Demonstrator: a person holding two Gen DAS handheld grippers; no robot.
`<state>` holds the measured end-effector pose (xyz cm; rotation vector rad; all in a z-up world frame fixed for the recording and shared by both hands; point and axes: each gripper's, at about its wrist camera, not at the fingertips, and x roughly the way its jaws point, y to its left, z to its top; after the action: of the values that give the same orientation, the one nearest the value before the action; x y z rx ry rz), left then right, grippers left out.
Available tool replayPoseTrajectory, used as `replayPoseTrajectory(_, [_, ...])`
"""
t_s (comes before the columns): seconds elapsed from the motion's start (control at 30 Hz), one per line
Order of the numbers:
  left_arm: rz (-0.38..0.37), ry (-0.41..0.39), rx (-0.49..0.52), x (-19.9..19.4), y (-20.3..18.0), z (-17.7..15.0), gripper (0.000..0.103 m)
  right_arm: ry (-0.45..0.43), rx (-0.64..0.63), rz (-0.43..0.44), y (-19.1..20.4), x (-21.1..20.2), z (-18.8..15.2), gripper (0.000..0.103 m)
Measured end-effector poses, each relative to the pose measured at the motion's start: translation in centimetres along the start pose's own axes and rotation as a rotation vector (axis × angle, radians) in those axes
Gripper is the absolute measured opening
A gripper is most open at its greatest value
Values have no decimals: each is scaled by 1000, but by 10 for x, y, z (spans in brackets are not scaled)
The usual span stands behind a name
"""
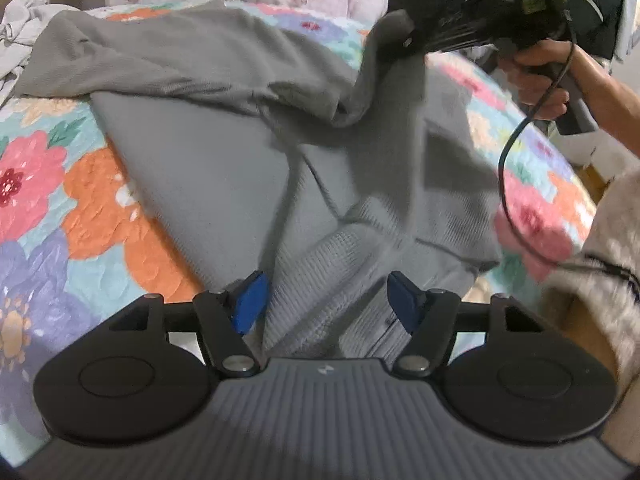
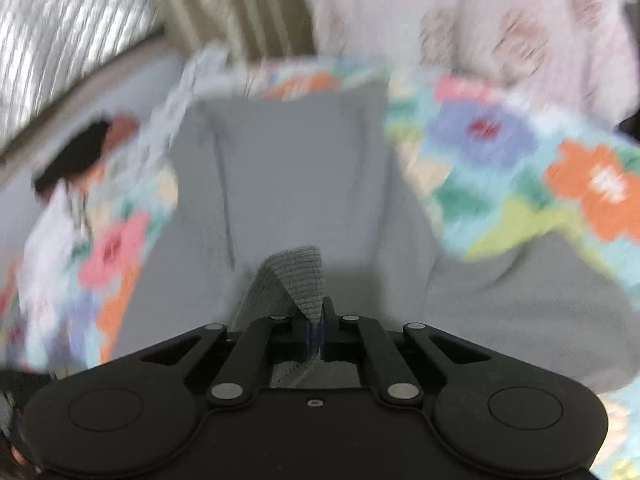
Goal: Fold clothes
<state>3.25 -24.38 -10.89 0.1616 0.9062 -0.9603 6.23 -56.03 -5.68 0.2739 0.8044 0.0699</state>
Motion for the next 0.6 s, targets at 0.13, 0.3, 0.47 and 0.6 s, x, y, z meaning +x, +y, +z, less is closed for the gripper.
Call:
replayPoseTrajectory(0.13, [-25, -28, 1, 4, -14, 13, 82, -146, 128, -50, -35, -48, 13, 3])
replayPoseTrajectory(0.3, [-41, 21, 19, 33, -33, 16, 75, -176, 282, -149, -87, -69, 5, 2])
replayPoseTrajectory(0.47, [9, 62, 18, 51, -44, 14, 17, -150, 338, -188, -118, -58, -5, 2])
replayPoseTrajectory(0.6, [-59, 18, -27, 32, -44, 26, 6, -185, 351, -178, -121, -58, -3, 2])
